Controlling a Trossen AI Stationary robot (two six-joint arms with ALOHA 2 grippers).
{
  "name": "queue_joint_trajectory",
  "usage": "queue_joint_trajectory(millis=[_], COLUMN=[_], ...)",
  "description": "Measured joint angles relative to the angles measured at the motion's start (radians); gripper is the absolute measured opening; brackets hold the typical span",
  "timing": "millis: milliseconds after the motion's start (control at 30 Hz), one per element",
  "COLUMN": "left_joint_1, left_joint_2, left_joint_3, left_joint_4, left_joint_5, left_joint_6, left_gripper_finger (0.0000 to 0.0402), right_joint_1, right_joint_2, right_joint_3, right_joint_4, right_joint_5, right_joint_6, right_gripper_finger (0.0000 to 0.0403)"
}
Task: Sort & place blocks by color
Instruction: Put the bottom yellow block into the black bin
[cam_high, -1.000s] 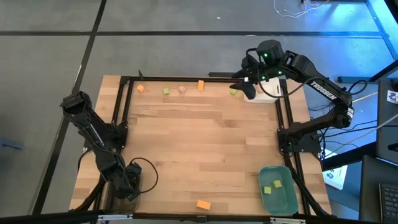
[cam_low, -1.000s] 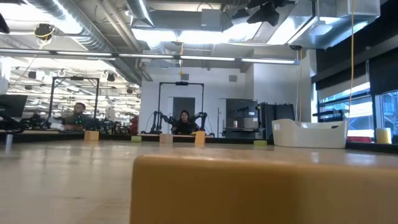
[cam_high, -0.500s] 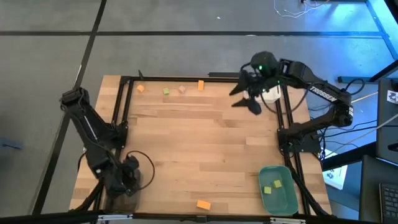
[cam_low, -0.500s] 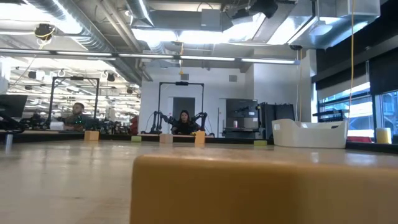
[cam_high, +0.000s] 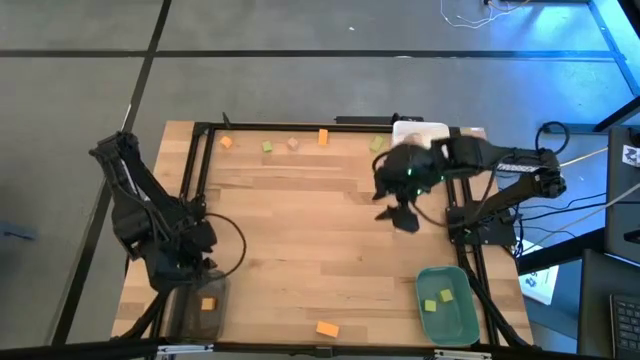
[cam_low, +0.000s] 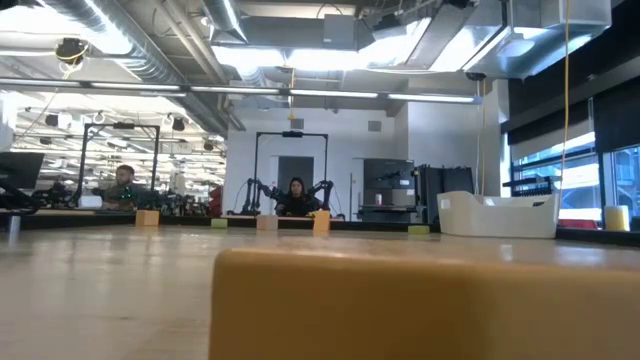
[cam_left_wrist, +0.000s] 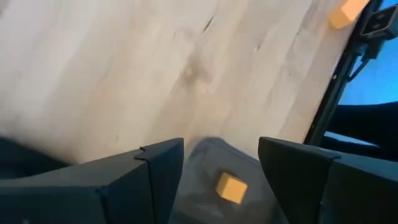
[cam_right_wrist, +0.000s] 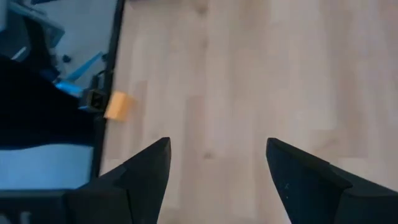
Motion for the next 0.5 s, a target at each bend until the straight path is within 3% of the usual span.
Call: queue_joint_trajectory(millis=[200, 500], left_joint_1=[0.114, 0.29], left_joint_2=[-0.014, 0.013], left_joint_3=[0.0, 0.0], left_joint_4=[0.089, 0.449], left_joint_5=[-0.002, 0.039], left_joint_6=[0.324, 0.78], left_gripper_finger=[0.0201, 0.0201], right_joint_1=[0.12, 0.206], right_joint_2=[0.055, 0.104], right_joint_3=[0.0, 0.0], right_joint_4=[0.003, 0.005], right_joint_5=[0.0, 0.0], right_joint_6=[0.171, 0.219], right_gripper_finger=[0.0262, 0.0262])
